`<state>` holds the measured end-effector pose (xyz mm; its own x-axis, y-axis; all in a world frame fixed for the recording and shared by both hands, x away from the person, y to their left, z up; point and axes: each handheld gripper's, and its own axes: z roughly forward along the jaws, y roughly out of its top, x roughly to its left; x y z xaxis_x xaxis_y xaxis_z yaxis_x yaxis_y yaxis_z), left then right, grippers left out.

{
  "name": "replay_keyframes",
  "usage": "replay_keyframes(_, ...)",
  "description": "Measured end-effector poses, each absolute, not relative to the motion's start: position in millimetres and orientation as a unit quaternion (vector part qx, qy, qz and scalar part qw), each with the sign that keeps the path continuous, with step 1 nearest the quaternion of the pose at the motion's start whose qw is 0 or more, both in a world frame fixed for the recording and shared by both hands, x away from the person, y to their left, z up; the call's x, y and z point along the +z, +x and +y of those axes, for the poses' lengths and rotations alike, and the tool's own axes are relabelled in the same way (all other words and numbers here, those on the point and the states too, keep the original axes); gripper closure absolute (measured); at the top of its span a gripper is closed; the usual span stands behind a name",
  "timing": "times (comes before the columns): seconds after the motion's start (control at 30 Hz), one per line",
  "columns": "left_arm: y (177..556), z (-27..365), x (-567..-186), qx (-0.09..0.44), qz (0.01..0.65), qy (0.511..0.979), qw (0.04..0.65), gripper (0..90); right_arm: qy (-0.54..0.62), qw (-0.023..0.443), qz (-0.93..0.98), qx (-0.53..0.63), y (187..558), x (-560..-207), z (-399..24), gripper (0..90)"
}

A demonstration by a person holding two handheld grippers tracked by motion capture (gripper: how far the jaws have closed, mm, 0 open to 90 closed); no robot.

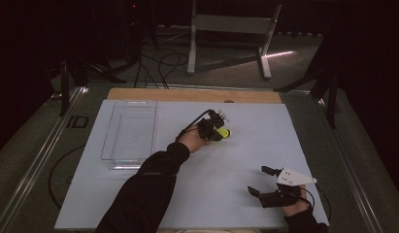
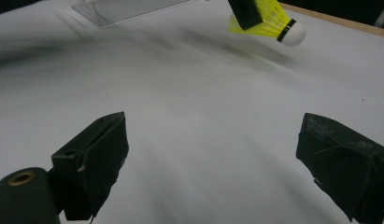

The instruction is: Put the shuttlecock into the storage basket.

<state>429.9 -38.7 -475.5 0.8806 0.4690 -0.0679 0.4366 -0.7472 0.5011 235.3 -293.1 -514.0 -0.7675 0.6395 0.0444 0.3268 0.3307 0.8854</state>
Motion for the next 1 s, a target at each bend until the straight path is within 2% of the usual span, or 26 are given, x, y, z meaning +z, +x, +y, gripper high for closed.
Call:
replay_keyframes(0.63, 411.1, -18.2, -434.1, 0.027, 0.224, 0.947, 0.231, 90.0, 0.305, 0.160, 0.800, 0.490, 236.2, -514.4, -292.2, 9.2)
replay_keyframes(1.0, 399.4, -5.8, -416.0, 0.030, 0.219, 0.946, 0.236, 90.0, 0.306, 0.164, 0.800, 0.489, 236.9, -514.3, -292.3, 9.2)
